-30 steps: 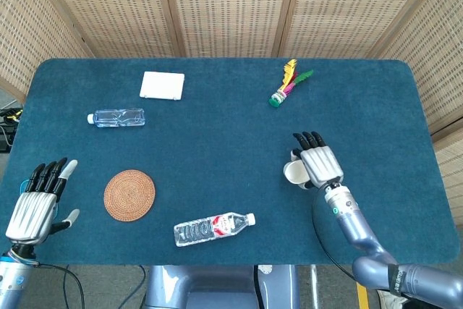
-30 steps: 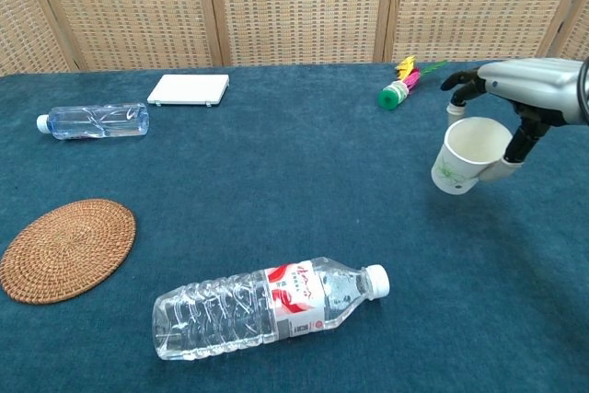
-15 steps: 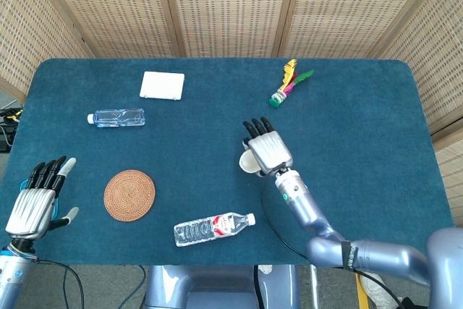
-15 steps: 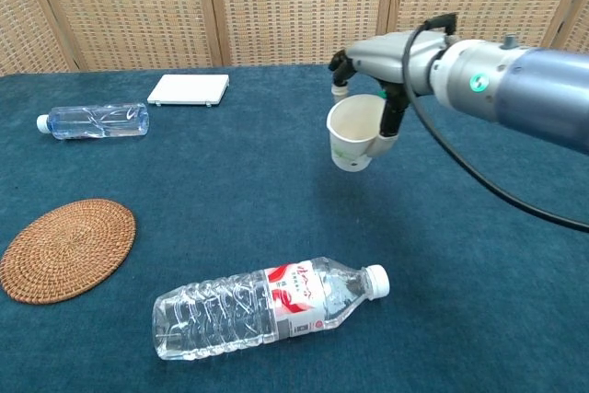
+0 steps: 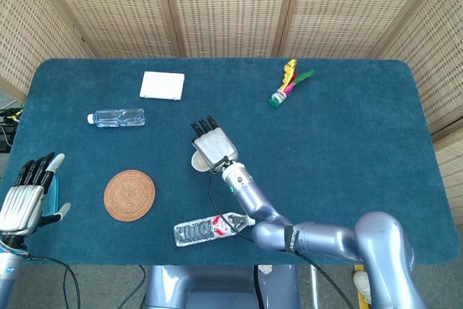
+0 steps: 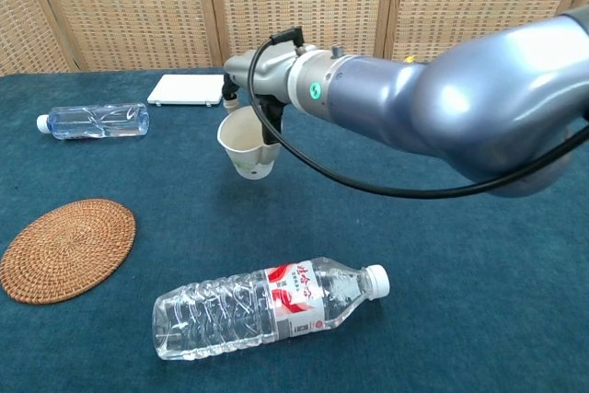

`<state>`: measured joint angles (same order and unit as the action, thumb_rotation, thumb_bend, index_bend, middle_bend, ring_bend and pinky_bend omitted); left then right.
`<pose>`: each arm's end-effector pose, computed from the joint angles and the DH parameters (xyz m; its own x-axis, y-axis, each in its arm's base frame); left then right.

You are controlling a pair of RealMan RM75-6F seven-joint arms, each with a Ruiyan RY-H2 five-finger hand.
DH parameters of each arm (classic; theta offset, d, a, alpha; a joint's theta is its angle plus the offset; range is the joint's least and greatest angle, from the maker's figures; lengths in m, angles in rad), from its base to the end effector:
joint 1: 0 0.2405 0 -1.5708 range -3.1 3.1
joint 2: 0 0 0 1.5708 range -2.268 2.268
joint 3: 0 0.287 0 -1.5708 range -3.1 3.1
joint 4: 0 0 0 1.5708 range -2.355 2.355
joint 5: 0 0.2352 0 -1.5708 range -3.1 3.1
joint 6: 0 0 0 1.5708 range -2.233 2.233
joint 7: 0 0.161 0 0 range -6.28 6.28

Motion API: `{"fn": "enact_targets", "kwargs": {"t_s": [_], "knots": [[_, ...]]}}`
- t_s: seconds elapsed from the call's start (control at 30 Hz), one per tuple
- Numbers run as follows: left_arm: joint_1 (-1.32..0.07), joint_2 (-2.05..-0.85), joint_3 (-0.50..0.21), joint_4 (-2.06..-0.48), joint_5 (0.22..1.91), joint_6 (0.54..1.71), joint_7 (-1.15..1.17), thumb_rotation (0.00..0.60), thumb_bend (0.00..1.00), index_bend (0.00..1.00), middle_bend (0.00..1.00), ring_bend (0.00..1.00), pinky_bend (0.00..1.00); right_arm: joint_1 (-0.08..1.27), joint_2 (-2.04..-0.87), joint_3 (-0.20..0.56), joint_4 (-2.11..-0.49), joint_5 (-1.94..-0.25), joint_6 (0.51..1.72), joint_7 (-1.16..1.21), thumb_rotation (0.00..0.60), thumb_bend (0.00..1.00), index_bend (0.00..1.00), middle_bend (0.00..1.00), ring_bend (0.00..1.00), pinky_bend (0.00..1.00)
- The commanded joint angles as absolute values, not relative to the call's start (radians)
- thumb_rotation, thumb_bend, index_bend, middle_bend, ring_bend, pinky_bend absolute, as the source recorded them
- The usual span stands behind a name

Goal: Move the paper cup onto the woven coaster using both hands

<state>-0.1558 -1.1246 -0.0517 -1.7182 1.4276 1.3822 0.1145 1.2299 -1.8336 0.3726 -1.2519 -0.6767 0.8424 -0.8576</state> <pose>-0.3243 0.2231 0.1250 0.3926 0.0900 0.9153 0.9196 -0.0243 -0.3920 0.0330 -0.4385 -0.1246 0.6415 -0.1351 0.7552 -0.6875 -0.5379 0.4878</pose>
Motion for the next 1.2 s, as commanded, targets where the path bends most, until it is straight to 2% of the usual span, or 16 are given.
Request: {"fn": "enact_targets", "kwargs": {"t_s": [0.03, 0.33, 0.67, 0.93, 1.07, 1.2], "knots": [[-0.156, -1.119, -0.050, -1.718, 1.428, 1.380, 0.102, 0.600, 0.27, 0.00, 0.00, 0.00, 0.00, 1.266, -1.878, 0.384, -1.181, -0.659, 0.815, -0.839, 0.600, 0.08, 0.42, 0.07, 0.00, 0.00], [-0.158, -1.115, -0.046, -1.721, 1.433, 1.377, 0.093, 0.600, 0.27, 0.00, 0.00, 0.00, 0.00, 1.287, -1.946, 0.348, -1.052, -0.652, 0.770, -0.782, 0.600, 0.08, 0.38, 0.03, 0.00, 0.00], [-0.156, -1.113, -0.046, -1.724, 1.434, 1.385, 0.092, 0.600, 0.27, 0.00, 0.00, 0.00, 0.00, 1.270, -1.949, 0.317, -1.045, -0.661, 0.791, -0.765, 0.600, 0.08, 0.14, 0.00, 0.00, 0.00], [-0.156, -1.114, -0.043, -1.728, 1.440, 1.385, 0.097, 0.600, 0.27, 0.00, 0.00, 0.00, 0.00, 1.207, -1.852, 0.287, -1.195, -0.669, 0.898, -0.795, 0.600, 0.08, 0.04, 0.00, 0.00, 0.00], [-0.155, -1.114, -0.041, -1.732, 1.444, 1.389, 0.103, 0.600, 0.27, 0.00, 0.00, 0.00, 0.00, 1.148, -1.766, 0.261, -1.318, -0.692, 0.990, -0.807, 0.600, 0.08, 0.03, 0.00, 0.00, 0.00], [-0.153, -1.116, -0.042, -1.735, 1.448, 1.398, 0.112, 0.600, 0.27, 0.00, 0.00, 0.00, 0.00, 1.042, -1.631, 0.212, -1.502, -0.748, 1.121, -0.795, 0.600, 0.08, 0.02, 0.00, 0.00, 0.00]]}}
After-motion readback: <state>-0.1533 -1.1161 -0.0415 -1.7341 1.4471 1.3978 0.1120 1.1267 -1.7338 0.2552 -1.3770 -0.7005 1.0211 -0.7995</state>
